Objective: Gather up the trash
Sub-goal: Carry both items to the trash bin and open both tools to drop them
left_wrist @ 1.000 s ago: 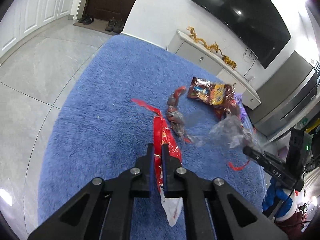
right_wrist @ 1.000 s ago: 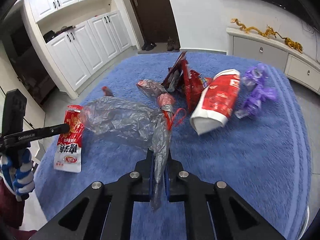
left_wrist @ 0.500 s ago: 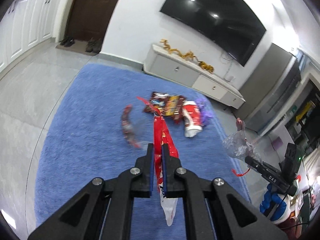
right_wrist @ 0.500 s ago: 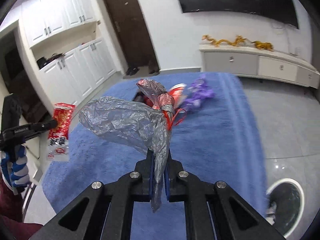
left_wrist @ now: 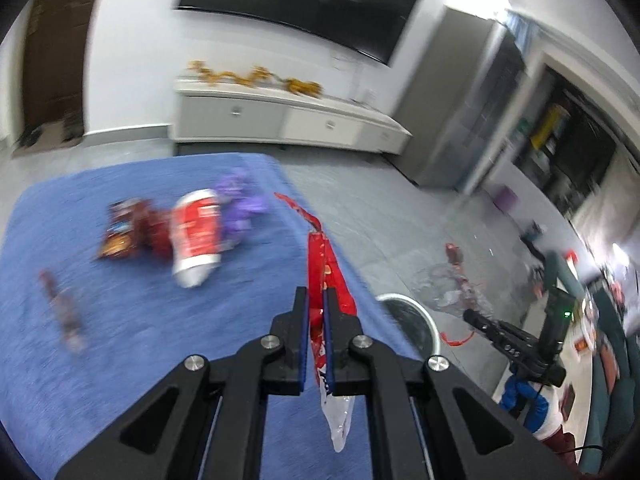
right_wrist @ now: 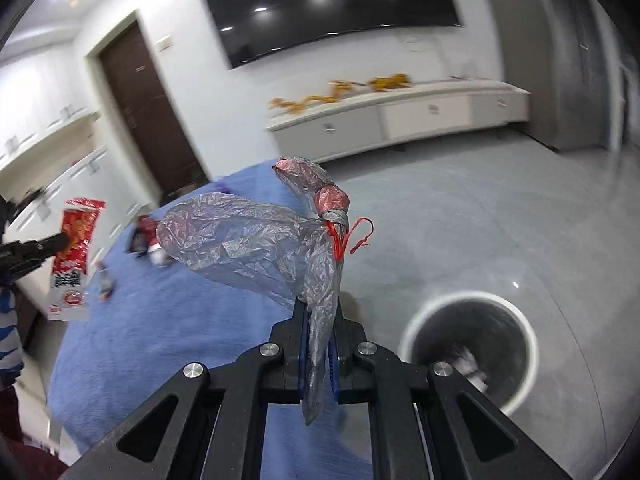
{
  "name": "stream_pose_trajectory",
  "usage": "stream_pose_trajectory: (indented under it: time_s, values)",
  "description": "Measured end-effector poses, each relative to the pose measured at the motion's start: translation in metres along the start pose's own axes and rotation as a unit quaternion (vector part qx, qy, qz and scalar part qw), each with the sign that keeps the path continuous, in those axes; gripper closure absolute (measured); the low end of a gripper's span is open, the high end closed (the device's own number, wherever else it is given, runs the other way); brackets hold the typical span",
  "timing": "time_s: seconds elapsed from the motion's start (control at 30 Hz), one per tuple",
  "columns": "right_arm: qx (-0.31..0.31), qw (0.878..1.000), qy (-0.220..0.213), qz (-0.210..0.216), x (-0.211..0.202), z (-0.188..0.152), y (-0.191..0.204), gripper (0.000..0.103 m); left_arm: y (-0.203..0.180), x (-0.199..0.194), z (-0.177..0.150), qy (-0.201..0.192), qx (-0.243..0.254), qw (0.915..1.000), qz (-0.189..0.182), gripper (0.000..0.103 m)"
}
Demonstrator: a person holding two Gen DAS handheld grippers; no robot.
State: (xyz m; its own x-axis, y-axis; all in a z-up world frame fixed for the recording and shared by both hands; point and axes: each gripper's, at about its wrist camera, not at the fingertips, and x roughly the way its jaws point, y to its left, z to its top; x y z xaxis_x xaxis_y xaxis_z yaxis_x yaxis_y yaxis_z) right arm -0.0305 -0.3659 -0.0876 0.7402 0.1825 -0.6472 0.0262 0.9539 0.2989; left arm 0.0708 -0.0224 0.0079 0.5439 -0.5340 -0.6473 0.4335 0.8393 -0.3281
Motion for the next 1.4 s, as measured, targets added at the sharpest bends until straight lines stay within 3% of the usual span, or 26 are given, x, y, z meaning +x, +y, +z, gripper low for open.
stream_pose_trajectory:
  time_s: [0.3, 0.5, 0.9, 0.97, 1.0, 1.1, 1.27, 1.4]
  values:
    - [0.103, 0.993, -0.002, -0.059, -0.002, -0.027, -0.097, 0.095, -0.124, 0.100, 0.023, 0.052, 0.106, 0.9919, -0.047, 0.097]
    - [0.140, 0.986, 0.026, -0.087, 0.017, -0.041, -0.145, 0.095, -0.183, 0.178, 0.016, 0.095, 0.154, 0.9824, -0.045, 0.097]
    - [0.158, 0.972, 0.108, -0.133, 0.086, -0.056, -0.192, 0.094, -0.246, 0.324, -0.018, 0.176, 0.180, 0.9675, -0.025, 0.095]
    - [0.156, 0.970, 0.122, -0.139, 0.095, -0.060, -0.197, 0.092, -0.247, 0.342, -0.024, 0.197, 0.177, 0.9639, -0.029, 0.095]
    - [0.156, 0.969, 0.127, -0.145, 0.098, -0.061, -0.198, 0.084, -0.246, 0.352, -0.027, 0.210, 0.175, 0.9615, -0.030, 0.095]
    - [0.158, 0.966, 0.134, -0.153, 0.105, -0.065, -0.204, 0.059, -0.240, 0.365, -0.032, 0.234, 0.163, 0.9577, -0.039, 0.095]
    - [0.160, 0.965, 0.140, -0.155, 0.104, -0.068, -0.205, 0.056, -0.234, 0.357, -0.031, 0.225, 0.156, 0.9611, -0.040, 0.095]
    - [0.162, 0.967, 0.130, -0.150, 0.097, -0.062, -0.197, 0.056, -0.223, 0.322, -0.023, 0.176, 0.157, 0.9716, -0.025, 0.095]
